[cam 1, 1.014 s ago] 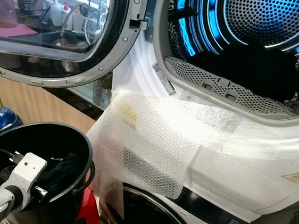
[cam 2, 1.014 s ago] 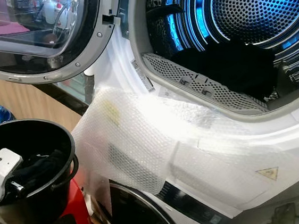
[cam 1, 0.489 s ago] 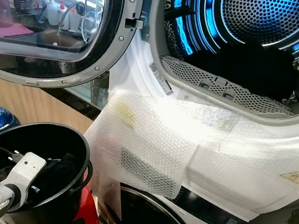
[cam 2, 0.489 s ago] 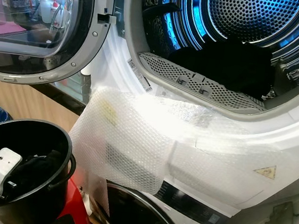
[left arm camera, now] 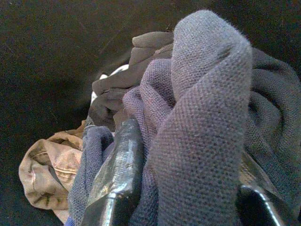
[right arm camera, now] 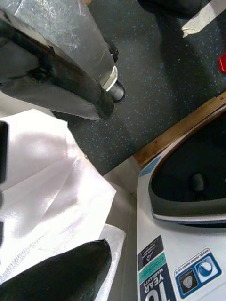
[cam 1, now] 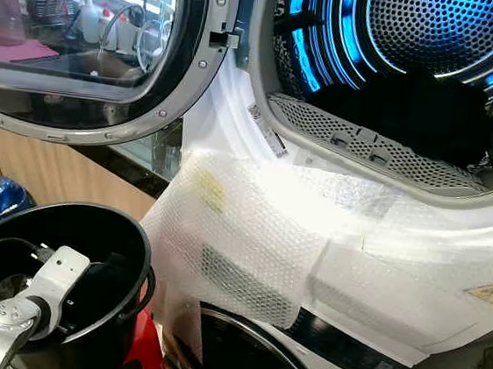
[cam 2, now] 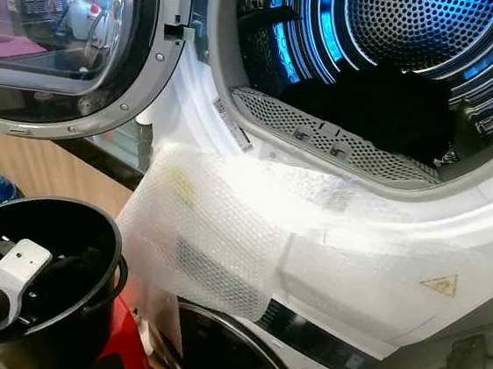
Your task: Clothes washing
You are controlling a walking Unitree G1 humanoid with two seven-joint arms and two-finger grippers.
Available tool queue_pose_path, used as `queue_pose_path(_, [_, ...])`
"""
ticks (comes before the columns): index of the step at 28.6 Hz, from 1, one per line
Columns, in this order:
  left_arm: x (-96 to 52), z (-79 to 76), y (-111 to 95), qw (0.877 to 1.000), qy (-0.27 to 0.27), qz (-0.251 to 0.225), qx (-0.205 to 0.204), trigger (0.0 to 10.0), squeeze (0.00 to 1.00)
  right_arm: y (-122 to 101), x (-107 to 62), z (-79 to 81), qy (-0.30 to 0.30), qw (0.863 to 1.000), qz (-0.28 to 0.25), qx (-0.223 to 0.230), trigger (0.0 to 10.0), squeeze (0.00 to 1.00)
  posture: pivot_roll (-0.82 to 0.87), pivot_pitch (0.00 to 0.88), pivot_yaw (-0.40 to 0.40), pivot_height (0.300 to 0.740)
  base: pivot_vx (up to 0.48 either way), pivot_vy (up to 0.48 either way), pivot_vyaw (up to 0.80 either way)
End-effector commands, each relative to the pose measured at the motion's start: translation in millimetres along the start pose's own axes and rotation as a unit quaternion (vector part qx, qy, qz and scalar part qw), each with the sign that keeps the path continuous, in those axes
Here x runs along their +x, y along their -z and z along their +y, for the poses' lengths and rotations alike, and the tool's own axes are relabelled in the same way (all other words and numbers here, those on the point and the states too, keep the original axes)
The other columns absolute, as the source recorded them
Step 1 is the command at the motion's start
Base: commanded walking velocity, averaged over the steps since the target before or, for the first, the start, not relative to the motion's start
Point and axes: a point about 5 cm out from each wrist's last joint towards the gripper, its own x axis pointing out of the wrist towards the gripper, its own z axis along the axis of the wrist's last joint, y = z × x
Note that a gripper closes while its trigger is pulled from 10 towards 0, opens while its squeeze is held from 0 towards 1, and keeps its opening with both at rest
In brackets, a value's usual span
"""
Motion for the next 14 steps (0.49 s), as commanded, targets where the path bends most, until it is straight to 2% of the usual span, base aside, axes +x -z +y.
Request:
queue_pose_path(1, [0.0,-9.9,-2.9,1.0,0.021,-0.005,0.0,0.0,0.0,3.8,-2.1,-8.4,0.009,1.0,0.002,0.003,10.0,0.0,0.01,0.0,-0.138,0.74,0.0,0.0,0.0])
queue_pose_path(5, [0.6,-10.8,-3.7,1.0,0.023,-0.006,-0.002,0.0,0.0,2.8,-2.2,-8.8,0.008,1.0,0.0,0.001,10.0,0.0,-0.01,0.0,-0.133,0.74,0.0,0.0,0.0])
queue_pose_path(9, [7.2,-14.1,-3.4,0.999,0.034,0.002,0.006,0.0,0.0,1.3,-1.6,-6.2,0.015,1.0,-0.015,0.02,10.0,0.0,-0.04,0.0,-0.118,0.74,0.0,0.0,0.0])
queue_pose_path(14, [7.6,-12.5,-9.9,0.999,0.034,-0.011,0.0,0.0,0.0,3.8,-0.1,2.8,0.008,1.0,-0.014,0.006,10.0,0.0,-0.01,0.0,-0.12,0.74,0.0,0.0,0.0])
